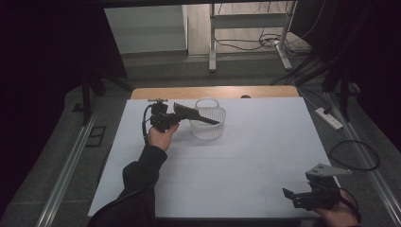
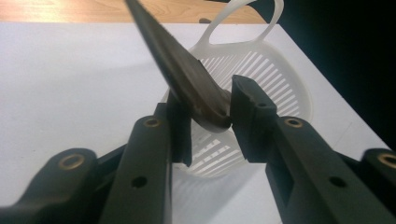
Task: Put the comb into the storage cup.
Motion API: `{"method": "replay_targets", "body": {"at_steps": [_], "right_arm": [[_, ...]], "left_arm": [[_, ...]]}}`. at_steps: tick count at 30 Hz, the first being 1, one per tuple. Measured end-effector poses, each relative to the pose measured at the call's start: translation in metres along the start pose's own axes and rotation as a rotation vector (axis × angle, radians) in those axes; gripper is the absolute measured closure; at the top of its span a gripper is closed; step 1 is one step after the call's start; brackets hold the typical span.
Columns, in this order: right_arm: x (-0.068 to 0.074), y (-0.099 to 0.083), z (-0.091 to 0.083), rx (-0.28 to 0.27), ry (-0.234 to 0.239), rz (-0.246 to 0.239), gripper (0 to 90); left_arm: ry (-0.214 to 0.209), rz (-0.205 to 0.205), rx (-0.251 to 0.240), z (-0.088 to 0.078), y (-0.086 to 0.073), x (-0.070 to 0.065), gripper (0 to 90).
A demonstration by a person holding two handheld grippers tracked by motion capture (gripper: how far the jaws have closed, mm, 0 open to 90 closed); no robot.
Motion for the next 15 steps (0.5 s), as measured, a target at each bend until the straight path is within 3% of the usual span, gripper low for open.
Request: {"method": "replay_targets", "body": {"at_steps": [15], "right_arm": [[0.0001, 0.0000, -0.0001, 0.000, -0.001, -0.001, 0.0]], "left_arm": [[0.050, 0.052, -0.020, -0.0021, 0.0011, 0.0024, 50.0]]}}
Point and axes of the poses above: each handheld gripper's, and its own axes: z roughly forward along the jaws, y roughly out of its top, x roughly to its left, the point moved 6 cm from there along z, roughly forward along the jaws, and after that the axes turned 2 degrees about -x, right-handed, at the moved point
